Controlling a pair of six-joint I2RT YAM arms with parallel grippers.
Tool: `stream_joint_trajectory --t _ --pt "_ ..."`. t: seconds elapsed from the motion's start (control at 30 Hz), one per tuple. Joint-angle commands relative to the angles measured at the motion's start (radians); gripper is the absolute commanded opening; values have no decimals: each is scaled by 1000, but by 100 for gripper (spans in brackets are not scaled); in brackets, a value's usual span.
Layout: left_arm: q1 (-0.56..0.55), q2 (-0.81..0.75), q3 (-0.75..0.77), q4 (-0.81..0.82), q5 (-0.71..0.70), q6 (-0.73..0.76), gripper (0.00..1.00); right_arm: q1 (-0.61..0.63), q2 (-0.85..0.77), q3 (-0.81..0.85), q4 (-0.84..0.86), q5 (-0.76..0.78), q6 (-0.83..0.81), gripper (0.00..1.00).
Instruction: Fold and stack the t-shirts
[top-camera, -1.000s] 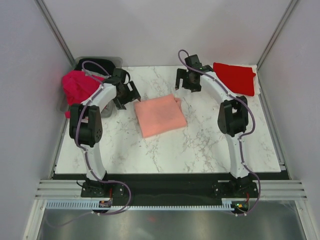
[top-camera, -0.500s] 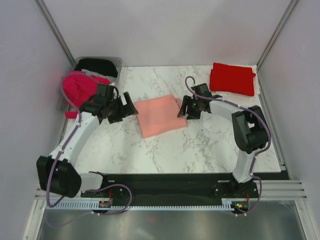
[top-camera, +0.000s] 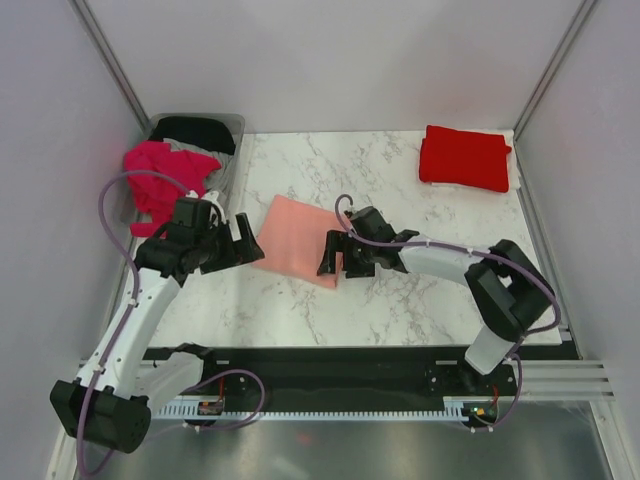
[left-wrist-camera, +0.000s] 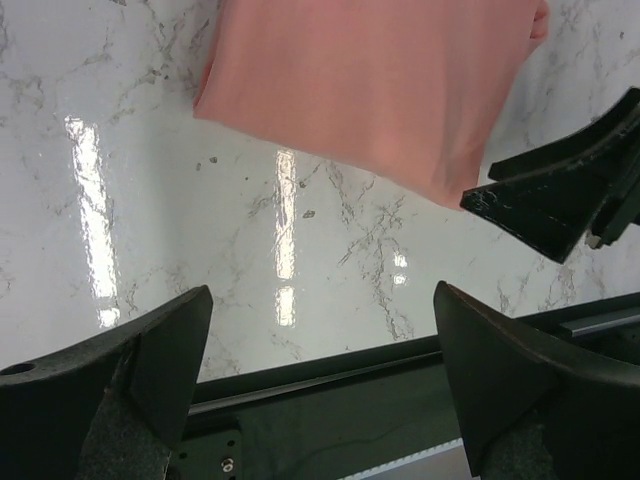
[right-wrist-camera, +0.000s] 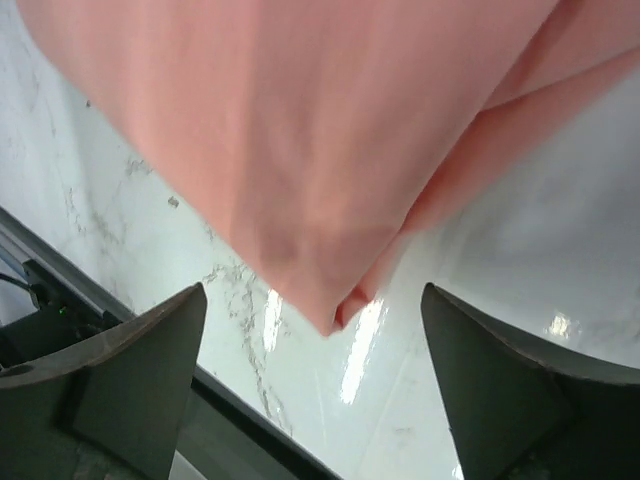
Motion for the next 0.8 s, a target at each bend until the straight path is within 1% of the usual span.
stream_joint_trajectory --t 0.0,0.03,0.1,0.13,0.27,0.4,0.53,0.63,0.7,0.77 --pt "5 -25 -11 -24 -19 87 99 -2 -135 -11 -104 143 13 98" --pt "5 -27 -25 -19 -25 84 99 -6 -150 -2 -152 187 3 98" --pt "5 -37 -23 -19 -7 92 99 -28 -179 14 -175 203 -10 98" --pt "7 -48 -28 -1 5 95 99 -40 -183 11 -174 194 -11 98" --pt "5 -94 -40 27 -20 86 99 -87 -157 -2 -135 175 -14 98" --pt "4 -162 -83 62 -59 41 100 -137 -42 37 -80 160 -44 98" --pt "4 -270 -132 105 -122 0 100 -163 70 136 -62 132 -67 97" --pt "4 -332 -160 139 -119 -5 100 -183 174 202 -53 111 -73 96" --pt "4 -356 -174 144 -128 -6 100 -189 214 231 -42 100 -68 96" --pt "4 -381 -178 147 -135 -9 100 -195 272 273 -42 83 -59 94"
